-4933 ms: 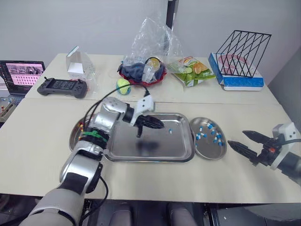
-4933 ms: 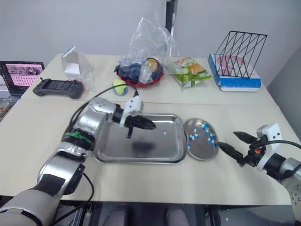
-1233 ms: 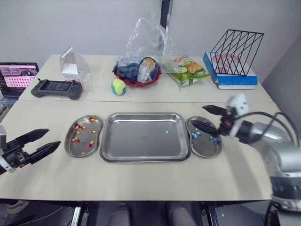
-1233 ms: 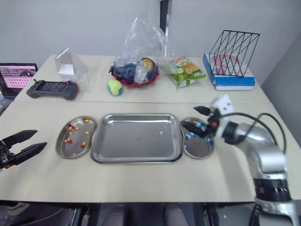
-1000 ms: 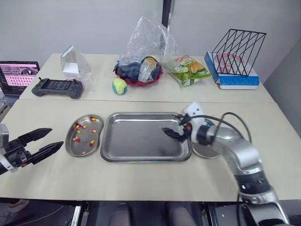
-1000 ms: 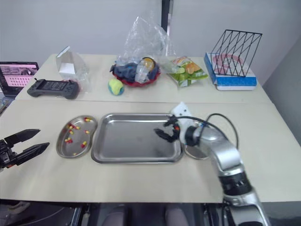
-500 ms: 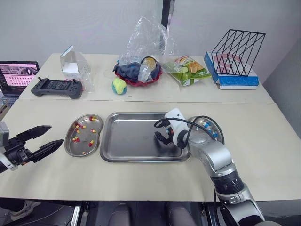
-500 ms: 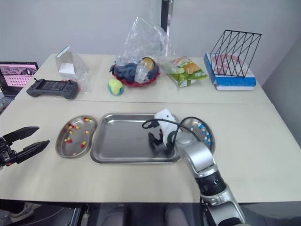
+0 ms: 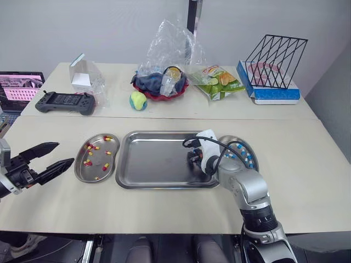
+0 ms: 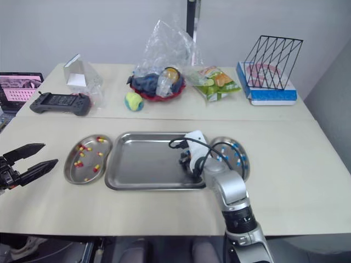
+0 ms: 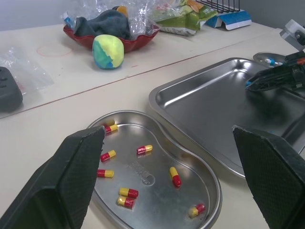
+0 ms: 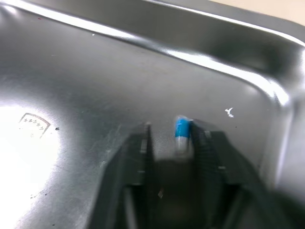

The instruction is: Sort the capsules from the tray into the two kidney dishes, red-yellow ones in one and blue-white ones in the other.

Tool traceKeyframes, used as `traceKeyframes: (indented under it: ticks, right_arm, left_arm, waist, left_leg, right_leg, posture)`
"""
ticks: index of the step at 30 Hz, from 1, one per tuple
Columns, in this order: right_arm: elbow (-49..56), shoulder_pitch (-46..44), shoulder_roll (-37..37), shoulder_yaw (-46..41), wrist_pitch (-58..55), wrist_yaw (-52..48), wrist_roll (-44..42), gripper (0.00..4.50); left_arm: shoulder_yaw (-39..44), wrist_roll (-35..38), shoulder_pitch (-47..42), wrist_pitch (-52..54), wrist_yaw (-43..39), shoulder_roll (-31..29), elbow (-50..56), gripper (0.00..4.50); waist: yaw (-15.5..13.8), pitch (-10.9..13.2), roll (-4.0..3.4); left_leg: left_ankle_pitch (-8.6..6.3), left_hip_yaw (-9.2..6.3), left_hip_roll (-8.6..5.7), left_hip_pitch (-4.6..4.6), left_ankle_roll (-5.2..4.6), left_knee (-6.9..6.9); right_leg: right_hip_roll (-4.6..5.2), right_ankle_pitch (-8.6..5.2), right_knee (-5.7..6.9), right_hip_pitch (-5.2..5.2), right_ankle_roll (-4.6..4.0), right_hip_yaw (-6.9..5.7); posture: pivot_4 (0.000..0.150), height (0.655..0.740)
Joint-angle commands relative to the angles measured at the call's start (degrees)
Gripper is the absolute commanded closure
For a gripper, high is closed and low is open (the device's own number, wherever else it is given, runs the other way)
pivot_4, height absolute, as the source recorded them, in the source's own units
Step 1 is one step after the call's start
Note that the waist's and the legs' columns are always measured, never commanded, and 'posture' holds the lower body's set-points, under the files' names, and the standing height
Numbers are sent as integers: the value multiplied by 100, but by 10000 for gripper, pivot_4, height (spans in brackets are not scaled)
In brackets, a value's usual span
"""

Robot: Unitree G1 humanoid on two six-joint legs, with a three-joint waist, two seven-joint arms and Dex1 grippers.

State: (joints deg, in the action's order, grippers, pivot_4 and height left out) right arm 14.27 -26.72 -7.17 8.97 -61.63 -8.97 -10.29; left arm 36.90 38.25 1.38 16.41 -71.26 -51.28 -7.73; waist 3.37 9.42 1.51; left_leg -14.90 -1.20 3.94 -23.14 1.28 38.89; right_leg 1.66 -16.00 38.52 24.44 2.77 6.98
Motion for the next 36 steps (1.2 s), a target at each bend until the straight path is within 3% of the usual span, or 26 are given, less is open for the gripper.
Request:
traceKeyframes:
  ticks: [1,8,14,20,24,33,36]
  right_arm:
    - [57,10,38,-123,-27,-18,-45,44697]
    - [245,-239,-195,-740,335,-633,-537,44697]
    - [76,-284,-1201,-1616,957,-1799,-1165,44697]
    - [-324,-136,-2111,-1949,1218,-2372,-1281,44697]
    - [-439,462,-3042,-2043,1439,-2917,-1210,44697]
    - [-530,892,-3242,-1989,1594,-3105,-1306,44697]
    - [-529,875,-3245,-1997,1543,-3144,-1391,34562]
  left_arm:
    - [33,-31,-85,-96,10,-52,-23,0]
    - [-88,-63,-218,-112,-5,-57,-120,0]
    - [-253,-124,-372,-182,-84,-34,-297,0]
    - [-365,-160,-493,-225,-102,-25,-387,0]
    - [-548,-237,-717,-250,-147,-3,-549,0]
    - [-728,-322,-923,-286,-200,-29,-674,0]
    - [-757,-340,-981,-292,-207,-40,-717,0]
  waist:
    - [5,0,0]
    - [16,1,-1]
    - [2,3,-3]
    - [25,3,-3]
    - [-40,3,-4]
    - [6,3,-4]
    - [1,3,-4]
  left_leg:
    - [0,-1,0,0,0,0]
    - [0,-4,0,-2,0,0]
    - [0,-6,0,-3,0,-4]
    - [0,-6,0,-1,-1,-7]
    - [0,-6,-3,-6,-1,-7]
    - [-1,-4,-3,-2,-2,-6]
    - [-1,-6,-2,-2,-2,-6]
  right_leg:
    - [0,0,0,-1,0,-1]
    - [0,0,-1,-1,-1,-4]
    - [1,-1,-8,-4,-1,-8]
    - [0,-1,-11,-6,-1,-7]
    - [5,-1,-25,-9,-2,-8]
    - [1,-1,-23,-11,-2,-2]
    - [0,-1,-22,-11,-3,-5]
  posture:
    - [1500,7174]
    - [1500,7174]
    - [1500,7174]
    - [1500,7174]
    - [1500,7174]
    - [1500,7174]
    - [1500,7174]
